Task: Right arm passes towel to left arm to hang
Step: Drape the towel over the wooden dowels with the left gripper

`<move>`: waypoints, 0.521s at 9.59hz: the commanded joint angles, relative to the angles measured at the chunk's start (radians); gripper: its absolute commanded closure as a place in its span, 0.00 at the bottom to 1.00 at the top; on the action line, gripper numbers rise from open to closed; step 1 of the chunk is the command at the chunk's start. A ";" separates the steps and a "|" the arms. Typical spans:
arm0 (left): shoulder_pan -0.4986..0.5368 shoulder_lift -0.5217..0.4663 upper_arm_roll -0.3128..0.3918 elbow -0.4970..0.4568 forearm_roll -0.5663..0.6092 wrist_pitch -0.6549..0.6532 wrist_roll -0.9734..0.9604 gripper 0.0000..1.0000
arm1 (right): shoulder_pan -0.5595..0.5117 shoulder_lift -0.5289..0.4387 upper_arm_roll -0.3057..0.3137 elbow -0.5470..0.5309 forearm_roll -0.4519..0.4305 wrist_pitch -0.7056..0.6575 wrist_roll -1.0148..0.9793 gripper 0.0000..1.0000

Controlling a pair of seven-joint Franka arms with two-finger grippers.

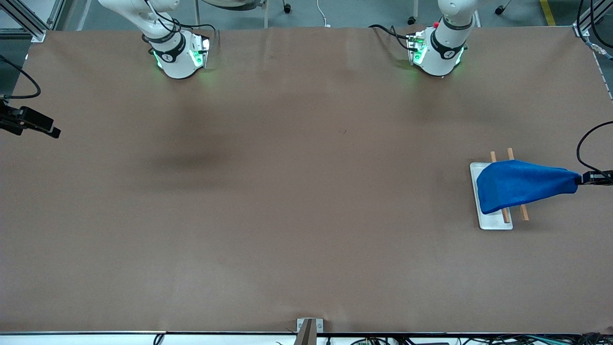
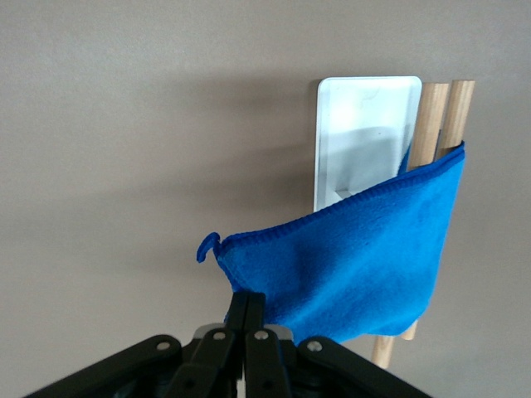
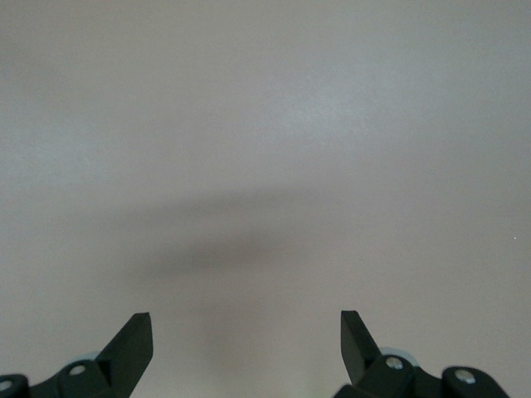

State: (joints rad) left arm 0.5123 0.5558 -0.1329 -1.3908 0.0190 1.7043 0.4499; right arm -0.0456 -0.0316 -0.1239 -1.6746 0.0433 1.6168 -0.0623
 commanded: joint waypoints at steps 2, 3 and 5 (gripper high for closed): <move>0.015 0.062 -0.004 0.010 0.024 0.027 0.033 0.94 | -0.010 -0.022 0.009 0.013 -0.019 -0.066 -0.001 0.00; 0.015 0.070 -0.004 0.010 0.025 0.035 0.038 0.63 | -0.007 -0.022 0.009 0.013 -0.019 -0.066 -0.002 0.00; 0.014 0.063 -0.004 0.010 0.024 0.035 0.038 0.00 | -0.007 -0.021 0.009 0.012 -0.019 -0.057 -0.001 0.00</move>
State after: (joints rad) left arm 0.5251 0.5978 -0.1326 -1.3893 0.0218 1.7310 0.4749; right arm -0.0456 -0.0373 -0.1241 -1.6556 0.0420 1.5606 -0.0639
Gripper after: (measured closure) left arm 0.722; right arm 0.000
